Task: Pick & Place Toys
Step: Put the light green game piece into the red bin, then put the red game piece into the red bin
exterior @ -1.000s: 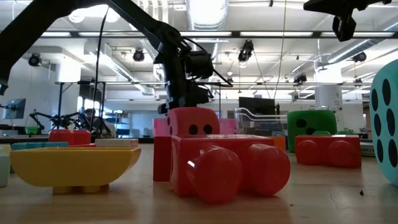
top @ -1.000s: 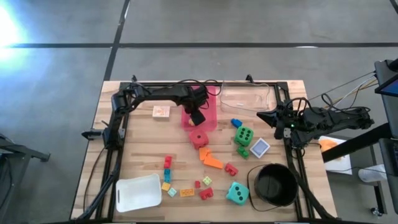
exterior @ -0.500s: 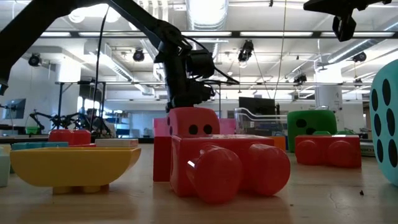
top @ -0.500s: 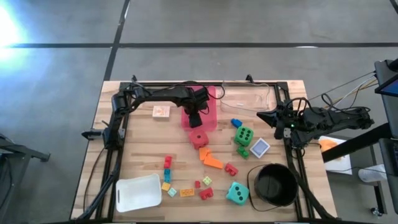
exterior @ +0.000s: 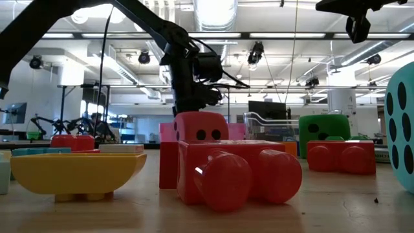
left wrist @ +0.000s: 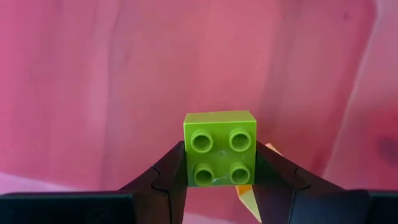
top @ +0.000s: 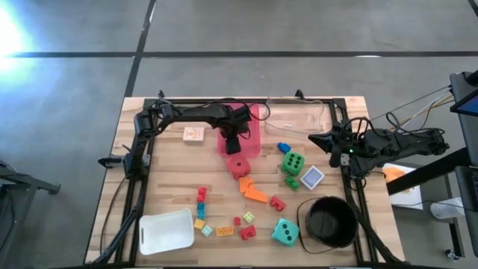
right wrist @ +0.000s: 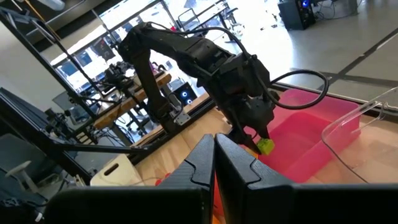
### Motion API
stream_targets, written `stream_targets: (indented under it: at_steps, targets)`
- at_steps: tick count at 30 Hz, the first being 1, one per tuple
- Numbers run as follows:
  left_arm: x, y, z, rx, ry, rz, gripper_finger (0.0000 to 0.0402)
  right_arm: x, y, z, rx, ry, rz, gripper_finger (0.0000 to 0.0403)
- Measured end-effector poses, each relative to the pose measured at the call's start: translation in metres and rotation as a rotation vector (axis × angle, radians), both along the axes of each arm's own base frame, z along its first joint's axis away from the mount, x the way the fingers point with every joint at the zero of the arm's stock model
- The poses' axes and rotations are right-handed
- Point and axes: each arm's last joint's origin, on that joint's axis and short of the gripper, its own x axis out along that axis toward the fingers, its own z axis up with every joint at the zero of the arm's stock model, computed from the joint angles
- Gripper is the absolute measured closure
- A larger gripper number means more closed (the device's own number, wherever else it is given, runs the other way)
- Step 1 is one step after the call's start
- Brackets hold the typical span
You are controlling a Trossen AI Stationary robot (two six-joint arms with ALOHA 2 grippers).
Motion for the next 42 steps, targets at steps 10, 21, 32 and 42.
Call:
stream_targets:
  at_steps: [10,21,32,42]
  targets:
    - [-0.002,-0.001,-0.004,-0.004,0.031,-0.060,0.0264,0.000,0.000,0.000,0.000,0.000,0.000,0.0394]
    - [-0.009,-0.004,-0.017,-0.019,0.070,-0.062,0.0264,0.000,0.000,0.000,0.000,0.000,0.000,0.0394]
    - [-0.009,-0.005,-0.017,-0.016,0.068,-0.051,0.0191,0.000,0.000,0.000,0.000,0.000,0.000,0.0394]
    - [-0.003,-0.001,-0.002,0.025,0.059,-0.028,0.0157,0.000,0.000,0.000,0.000,0.000,0.000,0.0394]
